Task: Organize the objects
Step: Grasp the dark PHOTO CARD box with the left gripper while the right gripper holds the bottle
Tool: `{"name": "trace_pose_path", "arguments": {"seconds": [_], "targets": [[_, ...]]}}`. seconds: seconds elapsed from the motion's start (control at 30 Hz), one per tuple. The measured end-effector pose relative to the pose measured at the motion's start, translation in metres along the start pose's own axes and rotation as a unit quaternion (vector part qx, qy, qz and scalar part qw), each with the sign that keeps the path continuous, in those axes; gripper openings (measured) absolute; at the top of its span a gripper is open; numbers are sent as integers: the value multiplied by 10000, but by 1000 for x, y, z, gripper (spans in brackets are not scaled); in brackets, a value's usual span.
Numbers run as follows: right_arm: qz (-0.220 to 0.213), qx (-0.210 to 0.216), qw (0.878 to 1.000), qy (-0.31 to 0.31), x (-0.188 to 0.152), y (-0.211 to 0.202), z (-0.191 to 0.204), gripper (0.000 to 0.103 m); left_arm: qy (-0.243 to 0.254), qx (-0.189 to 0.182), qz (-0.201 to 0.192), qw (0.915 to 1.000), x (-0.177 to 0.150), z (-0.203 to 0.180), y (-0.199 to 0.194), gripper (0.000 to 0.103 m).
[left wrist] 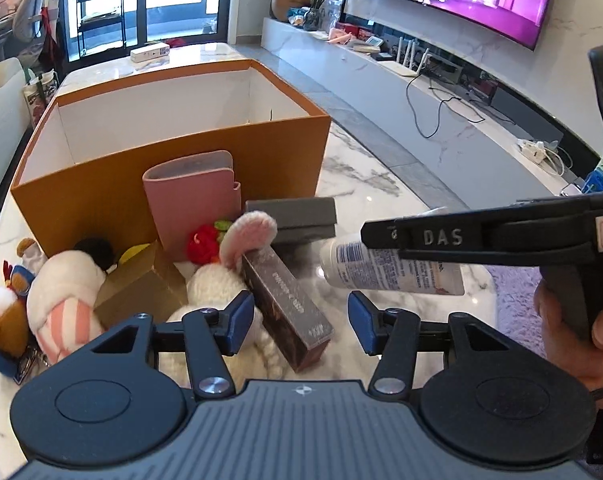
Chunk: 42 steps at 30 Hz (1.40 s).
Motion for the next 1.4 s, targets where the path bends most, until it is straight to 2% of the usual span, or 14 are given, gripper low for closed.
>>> {"name": "trace_pose_path", "arguments": {"seconds": [0.13, 0.43, 0.6, 0.67, 0.7, 0.8, 0.93, 1.0, 1.1, 1.27, 1.4], "targets": [[283, 50, 9993, 229, 6, 16, -6, 20, -61, 32, 251, 9997, 8, 0, 13, 61], [357, 60, 9992, 166, 18, 31, -11, 20, 36, 229, 857, 9960, 10, -2, 50, 61], [324, 162, 9992, 173, 22, 34, -13, 25, 120, 405, 1019, 9939, 11, -2, 62, 61], [313, 192, 9992, 148, 23, 31, -14, 31, 142, 423, 1067, 9933, 10, -2, 66, 61], [299, 191, 9993, 139, 23, 29, -14, 36, 142, 425, 1073, 9932, 9, -2, 67, 60], [332, 168, 9993, 85, 20, 24, -16, 37, 149, 486, 1110, 9925, 8, -1, 70, 50], [516, 100, 9986, 50, 5, 19, -20, 51, 107, 485, 1083, 9929, 9, 5, 69, 40], [683, 95, 9976, 65, -7, 20, -22, 51, 267, 547, 1056, 9925, 6, 3, 68, 32], [812, 139, 9961, 325, -19, 17, -31, 52, 436, 554, 984, 9926, 2, -2, 65, 26], [1045, 104, 9941, 264, -40, 15, -34, 52, 225, 423, 901, 9948, -3, 6, 57, 26], [1538, 193, 9879, 101, -67, 28, -29, 52, 5, 295, 754, 9967, -1, 9, 47, 26]]}}
Point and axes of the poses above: each gripper's, at about its wrist camera, not at the fingertips, and y roughly the way its jaws point, z to its left, x to its top, the point moved 7 cm from there along y, roughly the way its jaws point, and after that the axes turned 4 degrees about z, right-handed, at the moved point
